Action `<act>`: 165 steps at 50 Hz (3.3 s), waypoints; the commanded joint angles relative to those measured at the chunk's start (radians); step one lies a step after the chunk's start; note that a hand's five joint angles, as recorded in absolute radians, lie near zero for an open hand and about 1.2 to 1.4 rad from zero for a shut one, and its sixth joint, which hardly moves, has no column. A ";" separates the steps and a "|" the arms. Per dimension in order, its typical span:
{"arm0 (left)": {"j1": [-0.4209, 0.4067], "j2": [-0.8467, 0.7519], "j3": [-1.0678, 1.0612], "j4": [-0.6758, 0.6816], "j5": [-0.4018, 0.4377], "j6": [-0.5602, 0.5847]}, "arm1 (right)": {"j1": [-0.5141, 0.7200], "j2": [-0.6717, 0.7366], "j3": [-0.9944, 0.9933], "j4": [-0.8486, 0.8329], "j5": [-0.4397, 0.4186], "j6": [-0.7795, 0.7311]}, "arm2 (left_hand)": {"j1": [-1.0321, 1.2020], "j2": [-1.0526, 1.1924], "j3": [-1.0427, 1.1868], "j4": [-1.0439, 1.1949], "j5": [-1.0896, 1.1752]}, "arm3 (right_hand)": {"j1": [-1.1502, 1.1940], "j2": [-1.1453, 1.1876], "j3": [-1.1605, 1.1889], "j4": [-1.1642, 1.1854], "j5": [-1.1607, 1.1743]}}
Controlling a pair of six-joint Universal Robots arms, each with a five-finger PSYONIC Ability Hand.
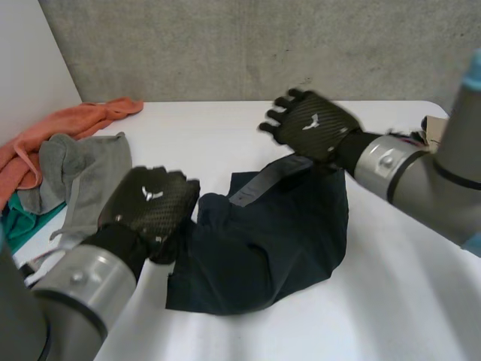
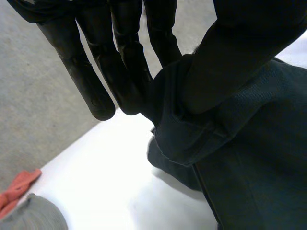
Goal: Fold the laundry.
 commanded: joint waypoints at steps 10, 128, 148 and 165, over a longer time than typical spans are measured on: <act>-0.068 0.102 -0.104 -0.082 -0.003 -0.111 | 0.143 0.362 -0.145 0.021 -0.244 -0.076 | 0.247 0.206 0.197 0.196 0.250 | -0.049 -0.030 -0.022 -0.029 -0.004; 0.097 -0.303 -0.003 0.561 0.001 0.275 | -0.133 -0.030 0.228 -0.052 0.354 0.499 | 0.247 0.206 0.197 0.196 0.250 | 0.266 0.285 0.292 0.285 0.310; 0.103 -0.335 0.123 0.538 0.001 0.237 | -0.220 -0.070 0.254 0.049 0.248 0.569 | 0.247 0.206 0.197 0.196 0.250 | 0.186 0.205 0.213 0.206 0.231; 0.097 -0.346 0.191 0.475 0.001 0.183 | -0.153 0.271 0.142 -0.206 0.263 0.482 | 0.247 0.206 0.197 0.196 0.250 | 0.520 0.539 0.546 0.539 0.564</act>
